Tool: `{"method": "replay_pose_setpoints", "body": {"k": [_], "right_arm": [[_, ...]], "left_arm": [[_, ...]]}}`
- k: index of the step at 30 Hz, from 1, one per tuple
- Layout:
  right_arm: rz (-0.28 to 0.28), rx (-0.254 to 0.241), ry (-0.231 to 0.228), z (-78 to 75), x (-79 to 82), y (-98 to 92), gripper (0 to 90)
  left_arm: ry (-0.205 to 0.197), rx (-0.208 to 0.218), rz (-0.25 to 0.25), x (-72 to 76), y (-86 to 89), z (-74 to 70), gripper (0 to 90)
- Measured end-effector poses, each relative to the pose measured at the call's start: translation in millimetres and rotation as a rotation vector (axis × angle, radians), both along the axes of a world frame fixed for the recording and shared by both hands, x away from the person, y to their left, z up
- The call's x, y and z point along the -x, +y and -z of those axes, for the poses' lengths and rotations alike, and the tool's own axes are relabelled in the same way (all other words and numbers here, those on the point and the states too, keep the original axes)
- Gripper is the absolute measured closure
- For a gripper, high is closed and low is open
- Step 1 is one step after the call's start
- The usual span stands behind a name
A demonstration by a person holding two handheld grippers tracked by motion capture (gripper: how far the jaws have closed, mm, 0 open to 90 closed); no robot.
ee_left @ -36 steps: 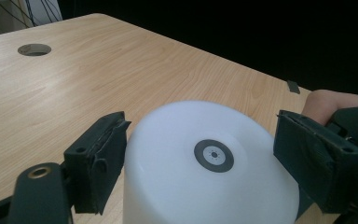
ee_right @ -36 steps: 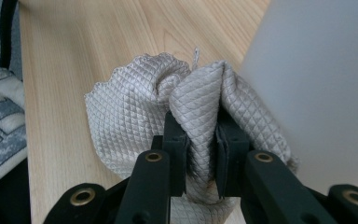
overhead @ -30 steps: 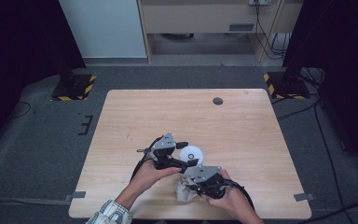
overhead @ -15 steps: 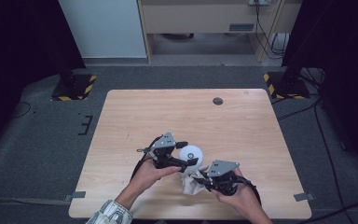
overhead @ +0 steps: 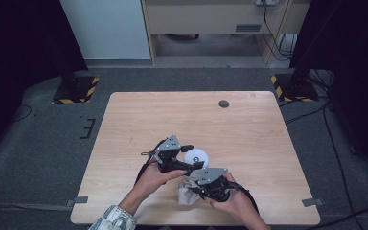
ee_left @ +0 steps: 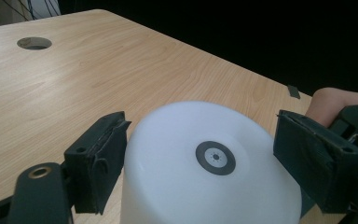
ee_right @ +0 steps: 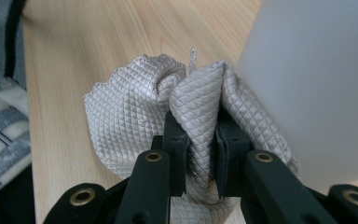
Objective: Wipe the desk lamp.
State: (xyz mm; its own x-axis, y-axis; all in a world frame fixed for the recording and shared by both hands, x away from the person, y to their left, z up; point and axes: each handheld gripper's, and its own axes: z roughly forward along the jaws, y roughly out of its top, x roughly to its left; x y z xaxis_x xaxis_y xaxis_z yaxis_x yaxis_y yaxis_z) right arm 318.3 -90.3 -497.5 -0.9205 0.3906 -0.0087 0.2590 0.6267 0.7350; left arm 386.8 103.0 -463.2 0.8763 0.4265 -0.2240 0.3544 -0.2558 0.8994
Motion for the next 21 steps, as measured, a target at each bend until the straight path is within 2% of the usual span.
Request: {"method": "replay_pose_setpoints", "body": {"k": [5,12,14,17,18,19,21], "right_arm": [[0.008,0.033,0.020,5.0,-1.0,-6.8,77.3],[0.030,0.034,0.014,1.0,-2.1,-21.2,77.3],[0.052,0.020,0.004,-4.1,-2.9,-30.7,77.2],[0.078,-0.030,-0.016,-13.0,-3.4,-39.6,77.2],[0.078,-0.030,-0.016,-13.0,-3.4,-39.6,77.2],[0.081,-0.068,-0.026,-18.6,-2.9,-43.1,77.2],[0.080,-0.084,-0.030,-21.0,-2.6,-44.0,77.2]], "left_arm": [[-0.004,0.000,0.000,0.0,0.2,0.0,17.0],[0.000,0.000,0.000,0.2,0.6,0.1,17.0],[0.001,0.000,-0.001,0.3,0.6,0.0,17.0],[0.001,-0.001,-0.001,0.4,0.6,-0.1,17.0],[0.001,-0.001,-0.001,0.4,0.6,-0.1,17.0],[0.000,-0.001,-0.001,0.5,0.6,-0.1,17.0],[0.001,-0.001,-0.001,0.5,0.6,-0.1,17.0]]}}
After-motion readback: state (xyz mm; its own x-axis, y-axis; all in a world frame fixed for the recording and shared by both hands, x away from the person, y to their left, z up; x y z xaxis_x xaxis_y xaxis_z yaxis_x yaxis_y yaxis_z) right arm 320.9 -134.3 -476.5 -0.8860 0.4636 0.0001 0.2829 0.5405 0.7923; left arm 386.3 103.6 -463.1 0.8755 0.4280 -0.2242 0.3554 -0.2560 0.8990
